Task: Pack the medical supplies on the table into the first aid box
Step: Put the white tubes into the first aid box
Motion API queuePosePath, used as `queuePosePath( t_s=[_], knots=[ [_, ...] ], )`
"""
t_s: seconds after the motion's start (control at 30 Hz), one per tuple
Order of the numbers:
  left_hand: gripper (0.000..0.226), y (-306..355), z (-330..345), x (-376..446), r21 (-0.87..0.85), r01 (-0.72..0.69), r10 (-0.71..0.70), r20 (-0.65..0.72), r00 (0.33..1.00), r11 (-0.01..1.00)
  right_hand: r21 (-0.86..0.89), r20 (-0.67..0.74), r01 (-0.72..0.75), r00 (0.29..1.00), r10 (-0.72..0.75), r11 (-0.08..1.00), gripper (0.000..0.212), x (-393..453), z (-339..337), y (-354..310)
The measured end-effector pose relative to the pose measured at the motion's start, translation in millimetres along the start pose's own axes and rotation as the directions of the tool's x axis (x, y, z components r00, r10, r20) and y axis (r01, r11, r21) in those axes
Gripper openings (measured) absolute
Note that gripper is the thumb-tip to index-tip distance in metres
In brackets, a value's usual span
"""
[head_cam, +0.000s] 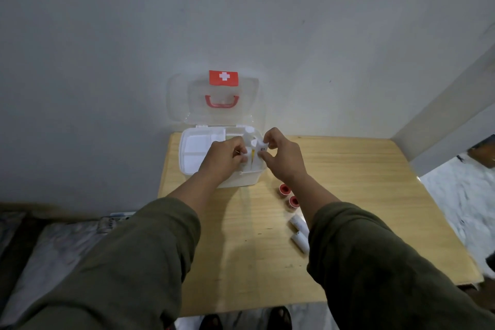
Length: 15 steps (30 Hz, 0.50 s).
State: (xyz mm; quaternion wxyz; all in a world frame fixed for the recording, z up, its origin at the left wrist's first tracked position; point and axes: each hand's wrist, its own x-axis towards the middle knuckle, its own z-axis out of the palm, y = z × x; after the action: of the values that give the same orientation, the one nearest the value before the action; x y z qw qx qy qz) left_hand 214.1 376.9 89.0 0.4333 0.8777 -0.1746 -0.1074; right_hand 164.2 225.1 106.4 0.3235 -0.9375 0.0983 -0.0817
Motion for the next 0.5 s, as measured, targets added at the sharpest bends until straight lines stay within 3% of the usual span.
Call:
queuePosePath(
  t_s=[0.3, 0.5],
  knots=[
    [0.013, -10, 8, 4, 0.132, -0.076, 0.055, 0.152, 0.987, 0.988, -0.264, 0.127, 0.079, 0.991, -0.047, 0.961, 0.019, -9, 12, 17],
    [0.017, -12, 10, 3, 0.136, -0.114, 0.094, 0.145, 0.985, 0.984, -0.365, 0.120, 0.058, 0.993, -0.014, 0.929, 0.026, -6, 10, 13]
  ],
)
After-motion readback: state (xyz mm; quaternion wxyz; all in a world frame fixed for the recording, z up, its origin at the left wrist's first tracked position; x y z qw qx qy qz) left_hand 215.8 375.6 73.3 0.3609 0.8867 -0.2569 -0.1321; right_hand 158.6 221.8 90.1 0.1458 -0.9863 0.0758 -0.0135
